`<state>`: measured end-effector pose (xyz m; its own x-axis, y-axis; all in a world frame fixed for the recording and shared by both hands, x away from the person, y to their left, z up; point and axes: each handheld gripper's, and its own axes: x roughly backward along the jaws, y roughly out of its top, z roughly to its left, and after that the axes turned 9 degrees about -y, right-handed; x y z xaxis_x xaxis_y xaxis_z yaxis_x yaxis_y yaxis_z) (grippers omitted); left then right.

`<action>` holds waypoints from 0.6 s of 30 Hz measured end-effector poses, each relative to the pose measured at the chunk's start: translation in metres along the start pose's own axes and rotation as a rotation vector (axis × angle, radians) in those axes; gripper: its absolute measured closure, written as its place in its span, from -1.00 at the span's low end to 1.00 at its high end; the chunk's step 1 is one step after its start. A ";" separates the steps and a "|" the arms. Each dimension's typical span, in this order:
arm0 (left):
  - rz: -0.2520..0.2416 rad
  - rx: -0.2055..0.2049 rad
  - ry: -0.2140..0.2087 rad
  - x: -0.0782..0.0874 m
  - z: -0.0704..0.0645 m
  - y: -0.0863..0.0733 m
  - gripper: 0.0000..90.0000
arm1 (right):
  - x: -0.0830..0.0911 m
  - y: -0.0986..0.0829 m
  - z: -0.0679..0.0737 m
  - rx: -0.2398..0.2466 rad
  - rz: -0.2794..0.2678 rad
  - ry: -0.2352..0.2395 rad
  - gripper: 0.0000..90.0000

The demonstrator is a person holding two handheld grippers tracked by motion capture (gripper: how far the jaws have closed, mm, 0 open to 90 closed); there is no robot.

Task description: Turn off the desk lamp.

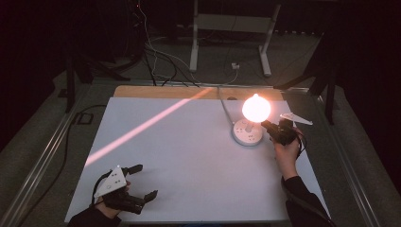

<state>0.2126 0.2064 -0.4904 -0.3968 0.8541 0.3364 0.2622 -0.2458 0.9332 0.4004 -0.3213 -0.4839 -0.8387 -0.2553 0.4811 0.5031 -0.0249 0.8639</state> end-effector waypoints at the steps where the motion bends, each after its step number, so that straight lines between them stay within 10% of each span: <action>1: -0.002 0.001 -0.001 0.000 0.000 0.000 -0.99 | 0.002 0.001 0.000 0.003 -0.006 0.001 0.99; 18: -0.002 -0.004 0.001 0.000 0.000 0.000 -0.99 | -0.008 -0.009 0.005 0.056 0.045 -0.028 0.99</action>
<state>0.2123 0.2066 -0.4901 -0.3982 0.8539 0.3350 0.2583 -0.2460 0.9342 0.4020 -0.3143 -0.4949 -0.8214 -0.2276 0.5230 0.5288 0.0399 0.8478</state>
